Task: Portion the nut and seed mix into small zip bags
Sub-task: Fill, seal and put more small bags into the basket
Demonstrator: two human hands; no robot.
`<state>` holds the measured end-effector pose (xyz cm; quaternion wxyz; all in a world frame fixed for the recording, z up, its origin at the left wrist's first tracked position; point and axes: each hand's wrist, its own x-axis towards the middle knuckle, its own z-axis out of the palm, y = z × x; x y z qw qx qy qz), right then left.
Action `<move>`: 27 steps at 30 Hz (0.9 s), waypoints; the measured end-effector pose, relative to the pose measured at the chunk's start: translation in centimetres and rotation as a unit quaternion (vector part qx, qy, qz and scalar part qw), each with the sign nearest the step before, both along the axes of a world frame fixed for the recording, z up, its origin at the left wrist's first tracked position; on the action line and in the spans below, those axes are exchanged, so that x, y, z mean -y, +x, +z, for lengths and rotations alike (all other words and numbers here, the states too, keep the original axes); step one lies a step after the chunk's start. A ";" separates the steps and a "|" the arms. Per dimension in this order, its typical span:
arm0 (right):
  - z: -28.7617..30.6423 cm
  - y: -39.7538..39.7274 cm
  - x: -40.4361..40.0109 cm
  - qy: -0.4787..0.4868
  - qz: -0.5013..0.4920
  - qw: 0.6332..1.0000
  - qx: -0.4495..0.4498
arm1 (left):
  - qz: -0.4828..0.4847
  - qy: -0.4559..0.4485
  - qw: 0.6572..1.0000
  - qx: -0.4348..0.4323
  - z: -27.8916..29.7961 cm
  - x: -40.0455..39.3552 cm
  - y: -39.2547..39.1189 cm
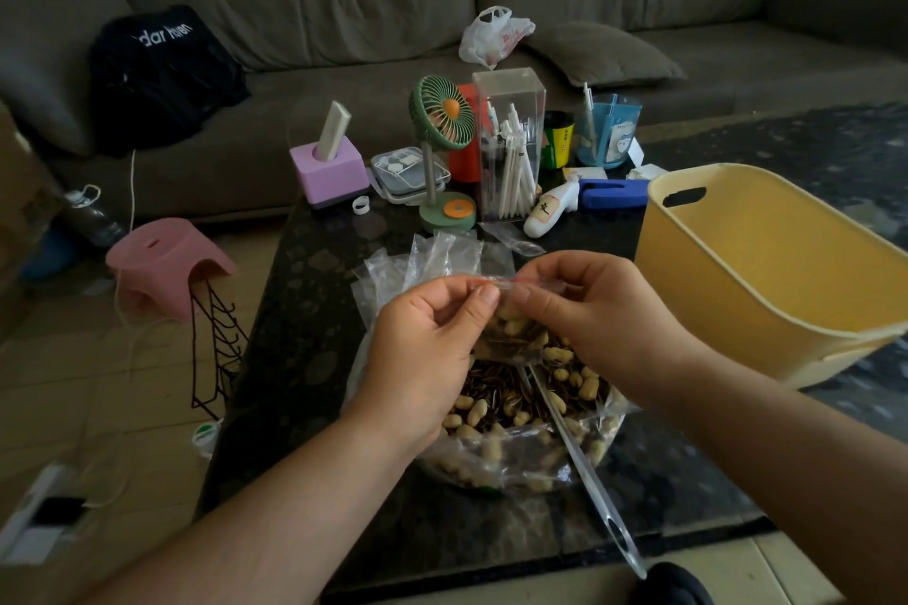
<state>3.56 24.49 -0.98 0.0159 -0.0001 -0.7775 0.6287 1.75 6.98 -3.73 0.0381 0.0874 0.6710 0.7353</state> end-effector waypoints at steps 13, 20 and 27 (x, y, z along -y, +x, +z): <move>-0.2 -0.1 0.4 -0.006 -0.019 1.000 0.007 | 0.008 0.004 0.999 0.031 -0.4 0.3 -0.5; -0.4 -0.2 0.6 -0.021 -0.024 0.999 0.011 | 0.023 0.009 0.999 0.032 -0.4 0.1 -0.4; -0.7 -0.3 0.9 -0.038 -0.022 0.999 0.005 | 0.027 0.007 0.999 0.031 -0.6 -0.1 -0.4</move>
